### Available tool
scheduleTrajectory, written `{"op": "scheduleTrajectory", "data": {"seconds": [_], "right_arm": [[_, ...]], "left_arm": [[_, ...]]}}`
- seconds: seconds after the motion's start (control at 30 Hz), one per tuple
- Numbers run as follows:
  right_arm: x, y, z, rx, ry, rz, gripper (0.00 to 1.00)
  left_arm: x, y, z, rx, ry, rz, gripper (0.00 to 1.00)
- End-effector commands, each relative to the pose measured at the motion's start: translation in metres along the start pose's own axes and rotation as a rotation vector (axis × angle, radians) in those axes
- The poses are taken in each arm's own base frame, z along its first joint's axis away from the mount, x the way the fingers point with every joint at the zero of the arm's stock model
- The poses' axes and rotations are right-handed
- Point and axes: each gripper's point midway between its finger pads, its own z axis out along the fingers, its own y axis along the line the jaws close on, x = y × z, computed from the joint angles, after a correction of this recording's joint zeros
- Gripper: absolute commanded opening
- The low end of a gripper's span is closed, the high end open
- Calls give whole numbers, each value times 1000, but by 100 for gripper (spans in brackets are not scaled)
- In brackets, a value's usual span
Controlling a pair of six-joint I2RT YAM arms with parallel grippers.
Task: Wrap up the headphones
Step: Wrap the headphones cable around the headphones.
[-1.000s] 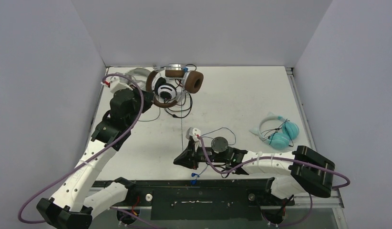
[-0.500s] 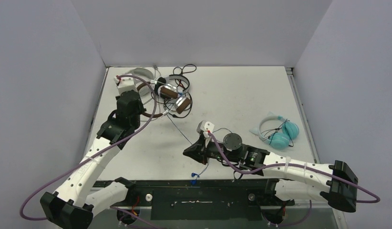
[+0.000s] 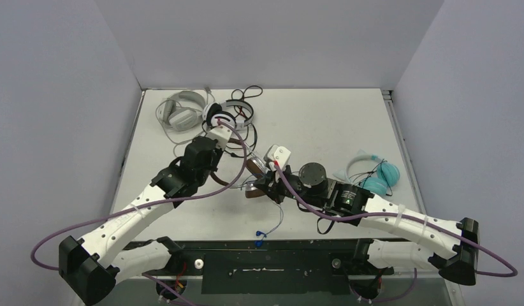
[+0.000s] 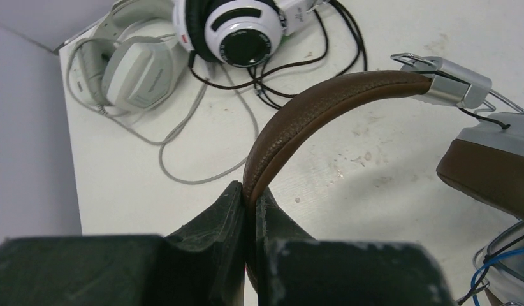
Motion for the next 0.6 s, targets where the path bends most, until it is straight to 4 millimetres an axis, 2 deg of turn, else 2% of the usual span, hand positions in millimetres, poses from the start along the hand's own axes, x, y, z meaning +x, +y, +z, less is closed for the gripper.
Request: {"op": "scheduleTrajectory", "data": {"seconds": [0.0, 0.13, 0.23, 0.33, 0.43, 0.57], "right_arm": [[-19, -30, -4, 125, 19, -65, 1], [-10, -75, -11, 271, 89, -46, 5], [-3, -100, -17, 328, 115, -2, 8], [4, -113, -21, 367, 130, 24, 14], [14, -120, -21, 387, 147, 40, 15], [29, -132, -23, 424, 158, 90, 15]], "left_arm": [[-25, -31, -2, 123, -95, 90, 0], [-25, -53, -12, 252, -123, 130, 0], [-27, -68, -23, 358, -147, 163, 0], [-28, -84, -35, 474, -168, 203, 0], [-31, -99, -48, 581, -192, 225, 0], [-37, -106, -60, 649, -233, 223, 0]]}}
